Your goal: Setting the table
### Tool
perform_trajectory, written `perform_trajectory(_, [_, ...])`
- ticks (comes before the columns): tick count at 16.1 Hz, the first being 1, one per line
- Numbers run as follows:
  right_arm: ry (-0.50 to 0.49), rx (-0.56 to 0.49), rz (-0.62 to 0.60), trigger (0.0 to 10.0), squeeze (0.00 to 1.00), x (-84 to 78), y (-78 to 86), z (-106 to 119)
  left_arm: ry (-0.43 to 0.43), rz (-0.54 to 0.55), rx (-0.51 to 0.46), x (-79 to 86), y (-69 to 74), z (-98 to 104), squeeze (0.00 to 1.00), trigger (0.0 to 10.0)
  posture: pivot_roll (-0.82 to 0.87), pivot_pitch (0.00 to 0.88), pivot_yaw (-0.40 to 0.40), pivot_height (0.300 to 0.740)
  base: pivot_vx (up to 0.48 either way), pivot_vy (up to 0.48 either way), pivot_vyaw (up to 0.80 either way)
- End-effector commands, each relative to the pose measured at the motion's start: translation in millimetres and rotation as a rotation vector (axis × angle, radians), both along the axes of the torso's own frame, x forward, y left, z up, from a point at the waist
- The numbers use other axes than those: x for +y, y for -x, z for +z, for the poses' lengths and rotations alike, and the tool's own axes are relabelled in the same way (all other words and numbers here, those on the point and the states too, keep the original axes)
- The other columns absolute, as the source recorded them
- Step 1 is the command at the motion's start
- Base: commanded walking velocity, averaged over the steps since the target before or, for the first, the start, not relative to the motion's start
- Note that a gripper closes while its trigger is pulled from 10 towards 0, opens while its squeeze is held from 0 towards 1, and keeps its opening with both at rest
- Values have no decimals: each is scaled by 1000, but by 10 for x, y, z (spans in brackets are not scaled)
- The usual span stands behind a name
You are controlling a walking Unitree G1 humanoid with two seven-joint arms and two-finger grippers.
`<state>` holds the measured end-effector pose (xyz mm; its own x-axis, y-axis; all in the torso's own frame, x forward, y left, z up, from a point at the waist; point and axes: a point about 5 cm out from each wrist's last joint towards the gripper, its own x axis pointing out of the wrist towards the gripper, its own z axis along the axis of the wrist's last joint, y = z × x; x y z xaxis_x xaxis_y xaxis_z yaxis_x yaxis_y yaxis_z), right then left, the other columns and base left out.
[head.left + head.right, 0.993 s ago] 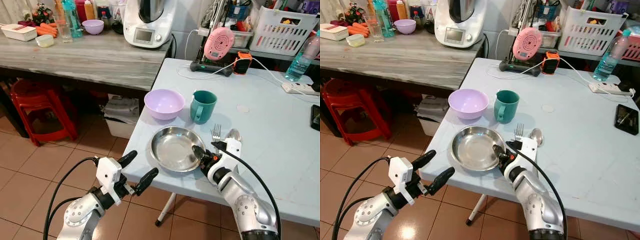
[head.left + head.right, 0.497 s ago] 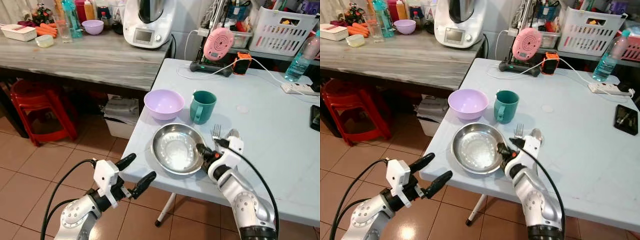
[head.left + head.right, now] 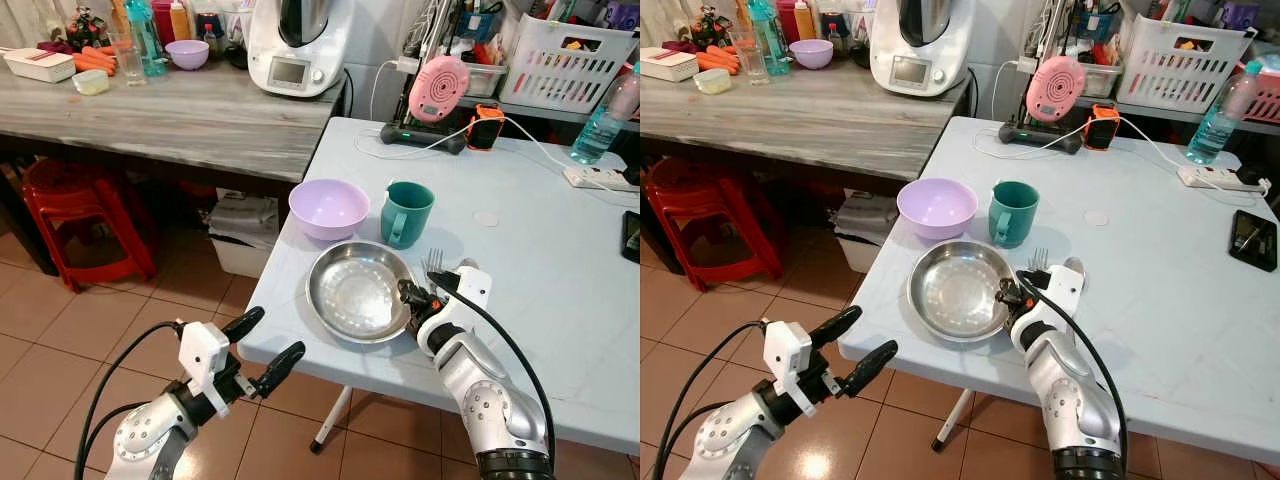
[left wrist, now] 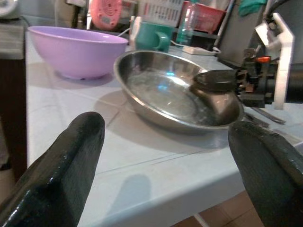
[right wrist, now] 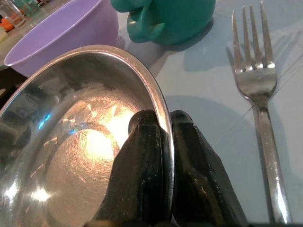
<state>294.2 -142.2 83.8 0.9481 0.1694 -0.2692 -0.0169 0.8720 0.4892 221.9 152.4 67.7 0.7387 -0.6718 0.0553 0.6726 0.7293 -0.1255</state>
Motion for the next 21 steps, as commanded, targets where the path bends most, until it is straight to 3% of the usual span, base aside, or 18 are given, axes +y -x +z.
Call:
perform_trajectory(1, [67, 64, -36, 10000, 0, -97, 58, -120, -9, 22, -30, 26, -7, 52, 0, 10000, 4, 0, -45, 740, 0, 0, 0])
perform_trajectory(2, [129, 11, -48, 10000, 0, -115, 38, -68, -3, 170, -4, 115, -76, 47, 0, 10000, 0, 0, -41, 740, 0, 0, 0])
perform_trajectory(3, [184, -53, -34, 10000, 0, -110, 41, -30, -8, 328, 55, 144, -257, 26, 0, 10000, -3, 0, -38, 740, 0, 0, 0])
perform_trajectory(6, [187, -128, 28, 10000, 0, -3, 70, 38, 21, 420, 123, 135, -370, 0, 0, 10000, -3, 0, -37, 740, 0, 0, 0])
perform_trajectory(12, [119, -167, -2, 10000, 0, -6, 150, 94, 49, 477, 104, 111, -482, 70, 0, 10000, -4, 0, -41, 740, 0, 0, 0])
perform_trajectory(17, [134, -177, -8, 10000, 0, -16, 177, 112, 55, 465, 94, 69, -532, 78, 0, 10000, -17, 0, -37, 740, 0, 324, -664])
perform_trajectory(21, [161, -254, -18, 10000, 0, -30, 209, 252, 74, 498, 86, 103, -563, 102, 0, 10000, -17, 0, -38, 740, 0, 397, 0])
